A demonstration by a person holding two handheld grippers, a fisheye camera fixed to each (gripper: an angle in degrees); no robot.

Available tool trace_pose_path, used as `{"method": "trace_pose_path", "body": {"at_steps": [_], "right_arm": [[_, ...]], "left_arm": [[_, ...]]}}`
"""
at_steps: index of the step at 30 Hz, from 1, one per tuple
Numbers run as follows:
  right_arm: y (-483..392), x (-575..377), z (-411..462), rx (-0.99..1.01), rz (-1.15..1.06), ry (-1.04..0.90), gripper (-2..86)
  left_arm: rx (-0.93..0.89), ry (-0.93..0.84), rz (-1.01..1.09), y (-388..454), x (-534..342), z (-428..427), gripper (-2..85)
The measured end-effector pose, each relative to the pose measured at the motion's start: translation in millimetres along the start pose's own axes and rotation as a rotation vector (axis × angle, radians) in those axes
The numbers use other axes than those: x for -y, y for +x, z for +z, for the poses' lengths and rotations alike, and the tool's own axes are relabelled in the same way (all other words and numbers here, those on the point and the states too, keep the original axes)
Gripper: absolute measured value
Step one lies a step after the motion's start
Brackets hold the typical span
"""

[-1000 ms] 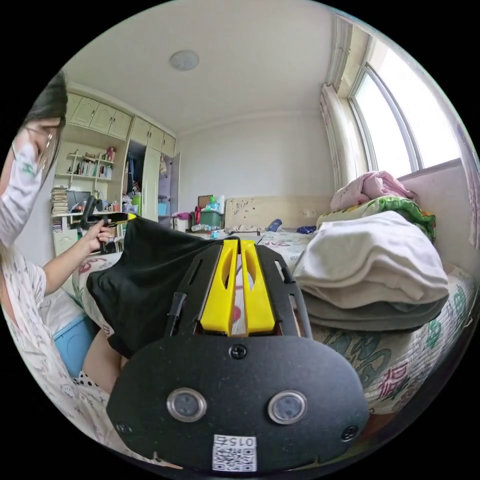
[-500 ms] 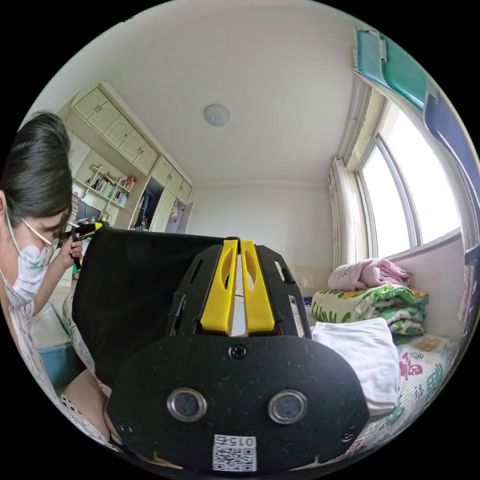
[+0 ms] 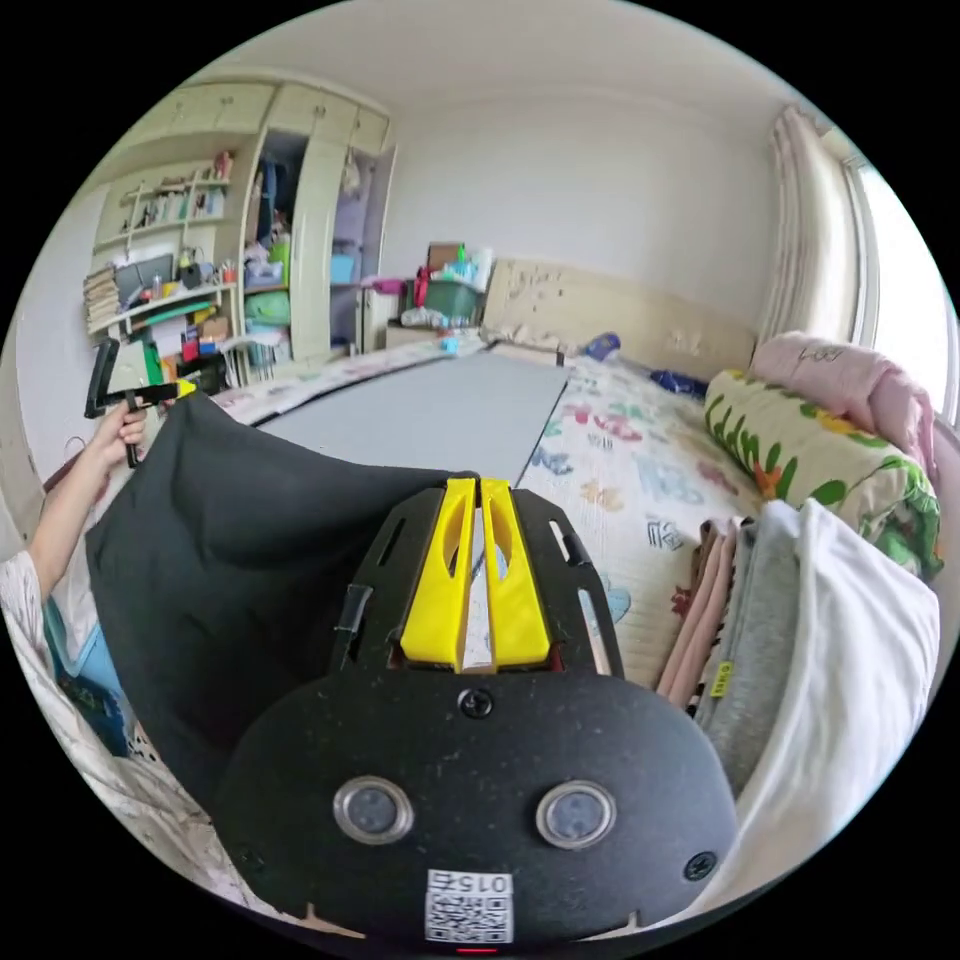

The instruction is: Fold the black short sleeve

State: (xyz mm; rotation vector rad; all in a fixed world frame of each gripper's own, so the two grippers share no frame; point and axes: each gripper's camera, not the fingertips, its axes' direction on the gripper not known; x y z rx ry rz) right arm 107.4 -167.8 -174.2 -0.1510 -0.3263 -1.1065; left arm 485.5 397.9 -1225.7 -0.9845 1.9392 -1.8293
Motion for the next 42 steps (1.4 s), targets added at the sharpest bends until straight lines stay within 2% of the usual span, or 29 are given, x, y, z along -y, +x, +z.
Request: {"method": "trace_pose_path", "body": {"at_steps": [5, 8, 12, 14, 16, 17, 19, 22, 24, 29, 31, 36, 39, 42], "right_arm": [[-6, 35, 33, -0.022, -0.013, -0.116, -0.5], [-10, 43, 40, -0.014, -0.029, -0.194, 0.1], [-20, 27, -22, -0.079, -0.085, -0.111, 2.4], [-33, 17, -57, -0.13, -0.175, -0.083, 5.2], [-50, 7, -97, -0.145, -0.293, -0.081, 7.6], [-55, 4, -107, -0.104, -0.328, -0.081, 7.9], [-74, -7, -141, 0.159, -0.478, -0.092, 8.6], [-105, -16, -165, 0.4, -0.66, -0.107, 8.7], [-120, -14, -168, 0.475, -0.712, -0.132, 8.6], [-138, -1, -146, 0.488, -0.693, -0.238, 7.9], [-140, 1, -137, 0.468, -0.686, -0.282, 7.7], [-131, 7, -139, 0.452, -0.615, -0.247, 2.8], [-124, 21, -140, 0.446, -0.609, -0.228, 0.9], [-114, 71, -145, 0.27, -0.588, -0.094, 0.1]], "left_arm": [[-0.043, -0.103, -0.089, -21, 67, 86, 1.5], [0.078, -0.093, -0.082, -3, 116, 104, 2.0], [0.075, -0.065, 0.102, 52, 175, 79, 8.8], [-0.032, -0.105, 0.229, 92, 192, 66, 9.4], [-0.179, -0.228, 0.476, 178, 205, 54, 8.5], [-0.198, -0.253, 0.554, 205, 204, 50, 8.2], [-0.237, -0.295, 0.811, 304, 195, 33, 7.5], [-0.284, -0.345, 0.931, 398, 216, 42, 8.2], [-0.295, -0.369, 0.987, 444, 234, 56, 9.3], [-0.242, -0.478, 0.999, 503, 288, 111, 12.9], [-0.268, -0.492, 0.954, 504, 317, 119, 11.1], [-0.231, -0.483, 0.856, 481, 353, 118, 3.8], [-0.258, -0.383, 0.841, 480, 378, 97, 1.9], [-0.177, -0.22, 0.797, 468, 452, 81, 1.3]]}}
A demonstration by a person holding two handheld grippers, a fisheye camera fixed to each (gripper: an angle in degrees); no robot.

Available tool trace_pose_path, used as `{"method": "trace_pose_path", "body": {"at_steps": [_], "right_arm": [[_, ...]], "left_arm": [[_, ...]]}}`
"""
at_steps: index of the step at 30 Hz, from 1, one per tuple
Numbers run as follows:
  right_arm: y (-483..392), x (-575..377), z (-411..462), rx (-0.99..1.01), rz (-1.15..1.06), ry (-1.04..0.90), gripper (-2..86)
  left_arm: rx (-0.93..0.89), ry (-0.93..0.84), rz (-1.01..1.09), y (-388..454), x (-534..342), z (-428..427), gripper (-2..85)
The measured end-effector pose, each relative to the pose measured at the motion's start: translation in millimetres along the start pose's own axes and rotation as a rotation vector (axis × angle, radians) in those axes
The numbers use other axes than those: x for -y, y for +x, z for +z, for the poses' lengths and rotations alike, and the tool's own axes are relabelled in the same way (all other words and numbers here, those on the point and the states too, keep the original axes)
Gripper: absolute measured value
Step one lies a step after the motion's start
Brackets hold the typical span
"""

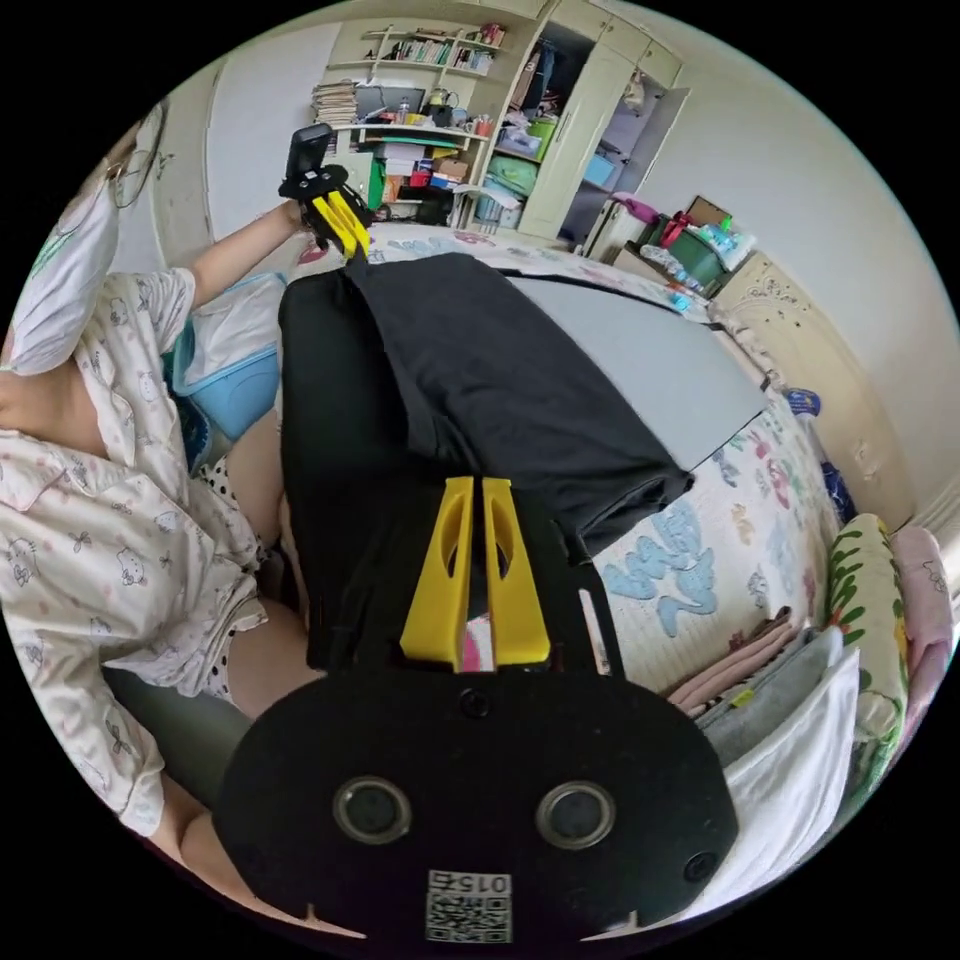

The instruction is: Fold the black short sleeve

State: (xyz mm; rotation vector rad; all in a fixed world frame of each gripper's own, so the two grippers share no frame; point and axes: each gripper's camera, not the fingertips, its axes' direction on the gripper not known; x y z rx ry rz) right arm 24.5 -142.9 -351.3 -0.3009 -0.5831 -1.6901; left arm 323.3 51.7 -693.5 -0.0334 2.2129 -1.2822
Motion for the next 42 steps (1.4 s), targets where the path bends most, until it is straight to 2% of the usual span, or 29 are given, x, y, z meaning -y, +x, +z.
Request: {"method": "trace_pose_path", "body": {"at_steps": [2, 4, 7, 8, 11, 13, 16, 18, 21, 26, 29, 32, 35, 37, 39, 42], "right_arm": [[47, 45, 1, -0.176, 0.108, 0.06, 0.1], [135, 110, 17, -0.418, 0.424, 0.179, 1.1], [201, 154, 51, -0.483, 0.655, 0.115, 4.9], [202, 158, 55, -0.464, 0.634, 0.114, 5.6], [173, 153, 76, -0.257, 0.399, 0.125, 7.9], [143, 146, 106, -0.088, 0.212, 0.008, 9.4], [125, 144, 136, 0.017, 0.123, -0.097, 11.3], [123, 146, 148, 0.032, 0.088, -0.143, 11.7], [134, 148, 165, 0.032, 0.101, -0.214, 11.9], [177, 141, 181, 0.106, 0.234, -0.253, 7.2], [207, 127, 181, 0.111, 0.314, -0.217, 2.9], [269, 93, 157, 0.0, 0.533, -0.098, 1.3], [349, 22, 121, -0.241, 0.923, 0.032, 1.7], [385, -33, 104, -0.408, 1.139, 0.015, 3.7], [396, -64, 98, -0.417, 1.228, -0.027, 7.5], [380, -91, 82, -0.312, 1.16, 0.031, 9.6]], "left_arm": [[0.09, 0.077, -0.077, -71, 39, -8, 1.3], [0.254, 0.221, -0.381, -206, 89, 4, 2.0], [0.423, 0.34, -0.721, -289, 105, 23, 5.3], [0.424, 0.351, -0.728, -288, 108, 24, 6.5], [0.237, 0.324, -0.507, -238, 122, 41, 8.1], [0.118, 0.128, -0.312, -187, 136, 94, 8.1], [0.117, -0.115, -0.184, -136, 152, 166, 12.1], [0.104, -0.21, -0.136, -115, 158, 196, 13.1], [0.117, -0.275, -0.164, -102, 161, 219, 12.7], [0.012, -0.254, -0.282, -96, 141, 224, 8.6], [-0.015, -0.233, -0.366, -91, 116, 220, 3.9], [0.04, -0.119, -0.529, -108, 59, 175, 2.1], [0.265, 0.076, -0.854, -143, -64, 77, 1.9], [0.466, 0.182, -1.191, -140, -195, 9, 2.4], [0.488, 0.171, -1.298, -119, -263, -14, 4.9], [0.424, 0.159, -1.272, -49, -310, -38, 8.1]]}}
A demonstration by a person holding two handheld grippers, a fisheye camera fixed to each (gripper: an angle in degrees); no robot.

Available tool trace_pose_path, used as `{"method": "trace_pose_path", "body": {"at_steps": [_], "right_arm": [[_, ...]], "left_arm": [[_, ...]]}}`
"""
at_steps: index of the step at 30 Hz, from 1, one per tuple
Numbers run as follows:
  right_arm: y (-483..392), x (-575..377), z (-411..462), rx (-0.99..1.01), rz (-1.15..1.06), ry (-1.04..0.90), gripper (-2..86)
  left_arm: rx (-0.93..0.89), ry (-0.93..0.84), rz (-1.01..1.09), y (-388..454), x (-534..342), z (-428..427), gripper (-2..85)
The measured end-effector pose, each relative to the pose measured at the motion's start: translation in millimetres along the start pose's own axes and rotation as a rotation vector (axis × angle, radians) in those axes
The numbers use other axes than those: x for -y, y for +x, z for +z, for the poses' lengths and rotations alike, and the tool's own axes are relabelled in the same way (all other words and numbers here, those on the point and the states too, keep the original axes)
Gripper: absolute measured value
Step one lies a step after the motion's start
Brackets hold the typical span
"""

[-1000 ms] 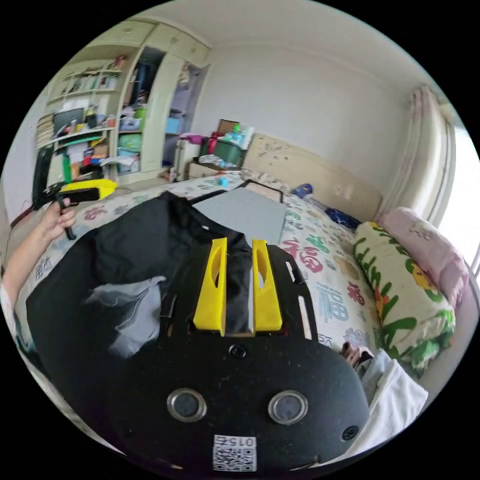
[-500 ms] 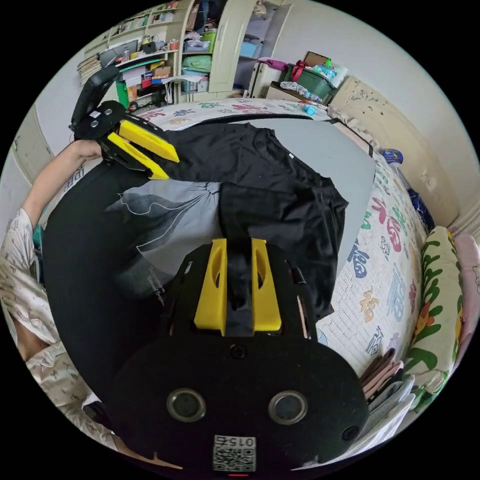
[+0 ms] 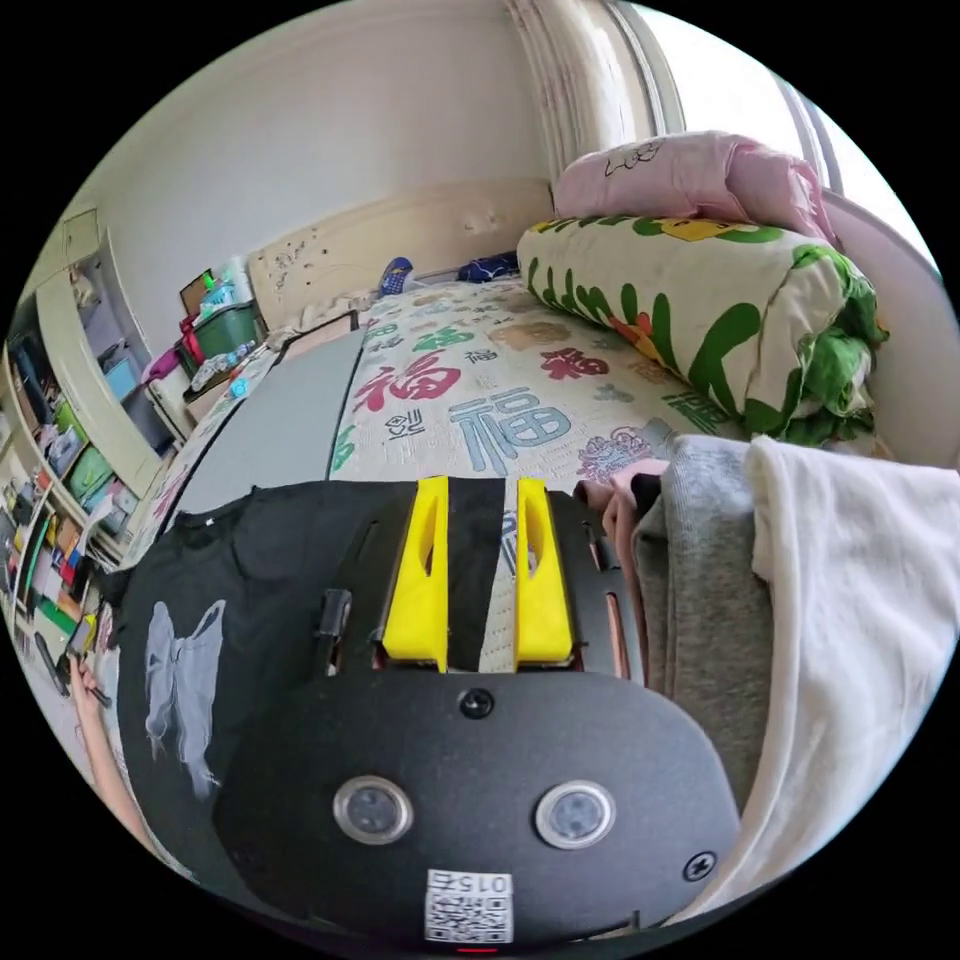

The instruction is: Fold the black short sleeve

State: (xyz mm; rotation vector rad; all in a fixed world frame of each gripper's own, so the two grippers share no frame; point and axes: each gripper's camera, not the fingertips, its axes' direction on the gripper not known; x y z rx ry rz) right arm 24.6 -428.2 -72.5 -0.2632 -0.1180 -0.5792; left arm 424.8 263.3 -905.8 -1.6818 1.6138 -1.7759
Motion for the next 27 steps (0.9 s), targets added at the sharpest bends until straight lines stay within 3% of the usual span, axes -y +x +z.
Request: {"method": "trace_pose_path", "body": {"at_steps": [5, 7, 10, 13, 19, 27], "right_arm": [[-1, -86, -68, 0.331, -0.251, -0.025, 9.8], [-2, -150, -112, 0.486, -0.394, -0.042, 9.4], [6, -244, -160, 0.514, -0.486, 0.023, 9.1], [22, -328, -180, 0.474, -0.529, 0.062, 9.9], [74, -426, -168, 0.459, -0.295, 0.15, 11.8], [119, -474, -139, 0.523, -0.175, 0.178, 12.9]], "left_arm": [[-0.254, -0.06, 0.214, 35, -143, -113, 8.5], [-0.368, -0.059, 0.326, 56, -239, -188, 9.1], [-0.429, 0.048, 0.405, 62, -371, -285, 10.2], [-0.433, 0.175, 0.357, 45, -503, -350, 10.4], [-0.369, 0.295, 0.107, -6, -690, -409, 13.6], [-0.288, 0.252, 0.105, 10, -762, -452, 11.3]]}}
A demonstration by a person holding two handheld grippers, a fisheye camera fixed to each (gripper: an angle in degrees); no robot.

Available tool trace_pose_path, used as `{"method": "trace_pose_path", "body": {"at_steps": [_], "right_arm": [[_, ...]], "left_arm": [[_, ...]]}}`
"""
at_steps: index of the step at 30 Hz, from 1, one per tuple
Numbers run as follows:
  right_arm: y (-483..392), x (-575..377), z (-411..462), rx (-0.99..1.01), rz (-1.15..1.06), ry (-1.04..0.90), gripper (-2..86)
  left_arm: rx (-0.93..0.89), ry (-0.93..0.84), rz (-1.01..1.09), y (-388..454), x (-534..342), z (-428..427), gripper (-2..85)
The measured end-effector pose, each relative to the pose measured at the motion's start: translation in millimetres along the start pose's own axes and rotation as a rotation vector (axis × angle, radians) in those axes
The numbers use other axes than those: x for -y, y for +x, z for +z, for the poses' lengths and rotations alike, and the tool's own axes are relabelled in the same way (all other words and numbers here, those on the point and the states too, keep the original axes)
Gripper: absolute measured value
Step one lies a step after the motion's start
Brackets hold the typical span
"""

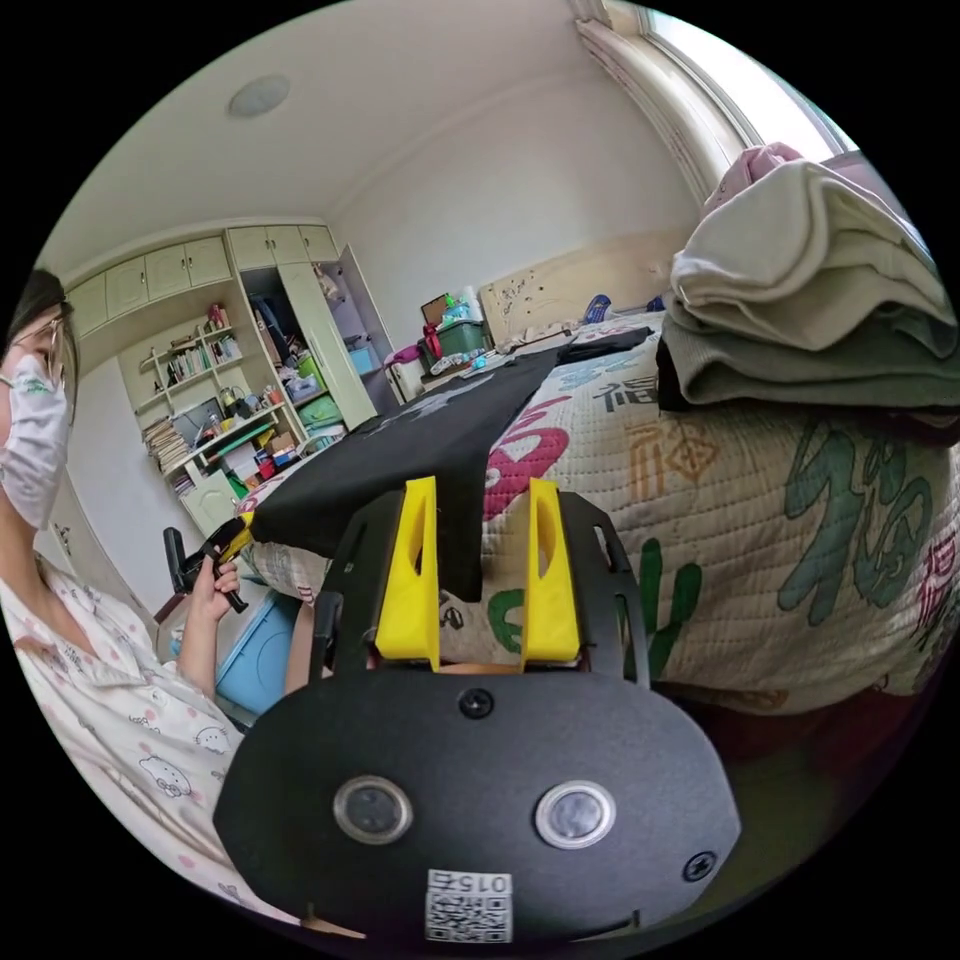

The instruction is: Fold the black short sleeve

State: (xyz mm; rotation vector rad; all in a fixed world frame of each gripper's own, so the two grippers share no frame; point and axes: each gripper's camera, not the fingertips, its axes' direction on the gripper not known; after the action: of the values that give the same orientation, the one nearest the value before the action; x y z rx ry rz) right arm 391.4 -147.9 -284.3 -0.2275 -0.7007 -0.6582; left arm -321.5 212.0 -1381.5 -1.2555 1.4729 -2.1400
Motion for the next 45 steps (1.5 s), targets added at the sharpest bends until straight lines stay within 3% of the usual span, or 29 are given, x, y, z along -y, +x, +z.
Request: {"method": "trace_pose_path", "body": {"at_steps": [4, 7, 12, 17, 26, 30, 38, 45], "right_arm": [[0, -19, 8, -0.039, -0.024, -0.02, 8.7], [-1, -27, 12, 0.006, -0.072, -0.052, 1.0], [13, -39, -5, 0.032, -0.036, 0.029, -0.8], [11, -58, 21, -0.019, -0.028, -0.044, -0.9], [-86, -89, 97, -0.56, -0.414, -0.1, -0.6], [-103, -98, 108, -0.637, -0.449, -0.056, -0.8], [-104, -76, 88, -0.542, -0.386, -0.042, 0.2], [-38, -51, 2, -0.287, 0.024, 0.123, 4.4]], "left_arm": [[-0.085, -0.023, 0.005, 12, 15, -19, 3.5], [-0.034, 0.013, 0.018, 24, 38, -55, 2.2], [-0.015, 0.023, 0.032, 30, 80, -109, 1.3], [0.048, -0.041, 0.042, 29, 112, -112, 1.3], [0.438, -0.106, 0.394, 110, 200, -100, 2.1], [0.401, -0.073, 0.345, 68, 247, -118, 2.8], [0.351, -0.091, 0.267, -41, 365, -133, 7.1], [0.298, -0.111, 0.174, -166, 500, -147, 10.4]]}}
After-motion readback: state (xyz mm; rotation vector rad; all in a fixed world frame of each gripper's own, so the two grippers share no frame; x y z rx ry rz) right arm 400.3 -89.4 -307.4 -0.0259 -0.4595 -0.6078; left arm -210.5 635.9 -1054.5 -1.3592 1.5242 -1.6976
